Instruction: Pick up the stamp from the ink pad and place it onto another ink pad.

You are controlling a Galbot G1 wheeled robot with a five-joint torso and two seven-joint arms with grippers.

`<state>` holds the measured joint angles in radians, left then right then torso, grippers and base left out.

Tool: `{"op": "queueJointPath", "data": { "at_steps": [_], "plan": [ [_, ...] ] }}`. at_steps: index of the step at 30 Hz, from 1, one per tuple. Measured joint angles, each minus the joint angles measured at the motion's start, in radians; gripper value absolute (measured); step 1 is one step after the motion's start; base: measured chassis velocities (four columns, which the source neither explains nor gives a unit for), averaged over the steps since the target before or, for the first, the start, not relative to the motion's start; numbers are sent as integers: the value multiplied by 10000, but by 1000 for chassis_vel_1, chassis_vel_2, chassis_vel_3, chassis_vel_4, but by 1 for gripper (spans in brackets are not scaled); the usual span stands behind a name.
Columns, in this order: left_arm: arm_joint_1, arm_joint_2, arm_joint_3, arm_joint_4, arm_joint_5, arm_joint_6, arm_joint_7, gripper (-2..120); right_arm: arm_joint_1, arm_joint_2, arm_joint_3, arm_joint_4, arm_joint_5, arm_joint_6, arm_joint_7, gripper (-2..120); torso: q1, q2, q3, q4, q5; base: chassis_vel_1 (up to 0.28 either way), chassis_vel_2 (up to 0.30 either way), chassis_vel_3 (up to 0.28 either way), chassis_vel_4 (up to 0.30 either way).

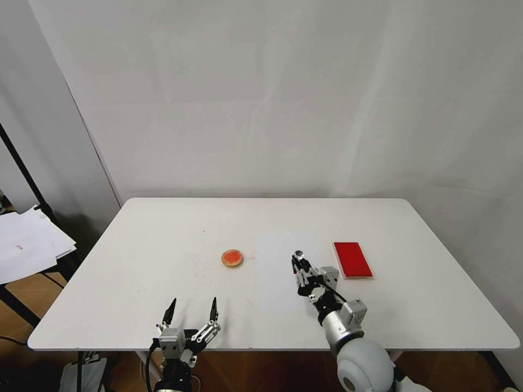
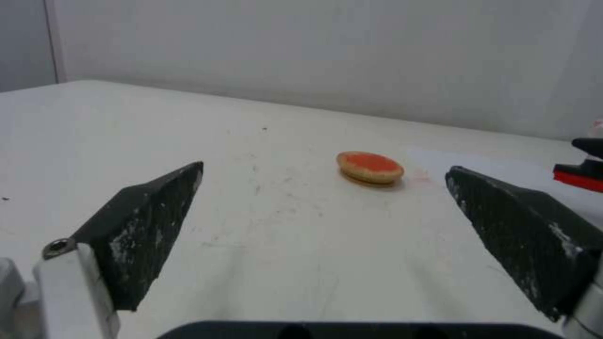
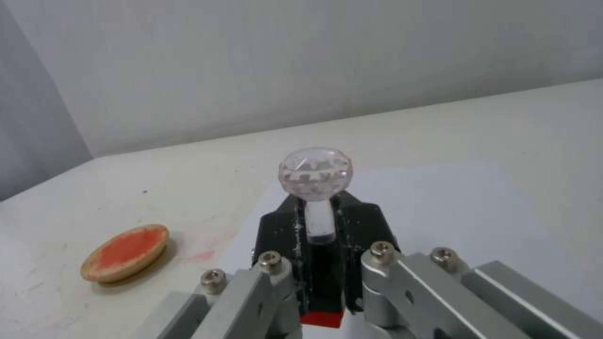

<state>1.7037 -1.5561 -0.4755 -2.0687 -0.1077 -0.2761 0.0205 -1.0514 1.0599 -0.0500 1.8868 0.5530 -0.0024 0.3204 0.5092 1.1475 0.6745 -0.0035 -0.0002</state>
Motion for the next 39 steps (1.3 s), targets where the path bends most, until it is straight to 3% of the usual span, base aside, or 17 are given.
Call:
{"op": "queueJointPath", "data": {
  "at_steps": [14, 32, 39],
  "plan": [
    [1, 0, 0, 0, 0, 0, 0, 102, 591, 2, -958, -706, 116, 30, 115, 8, 0, 0, -1, -1, 0, 0, 0, 0, 0],
    [1, 0, 0, 0, 0, 0, 0, 102, 137, 49, -1214, -652, 156, 9, 341, 8, -2, 1, -1, -2, 1, 0, 0, 0, 0],
    [0, 0, 2, 0, 0, 0, 0, 102, 996, -84, -1104, -377, 510, -42, 451, 8, 1, 0, 3, 0, 1, 0, 0, 0, 0]
  ]
}}
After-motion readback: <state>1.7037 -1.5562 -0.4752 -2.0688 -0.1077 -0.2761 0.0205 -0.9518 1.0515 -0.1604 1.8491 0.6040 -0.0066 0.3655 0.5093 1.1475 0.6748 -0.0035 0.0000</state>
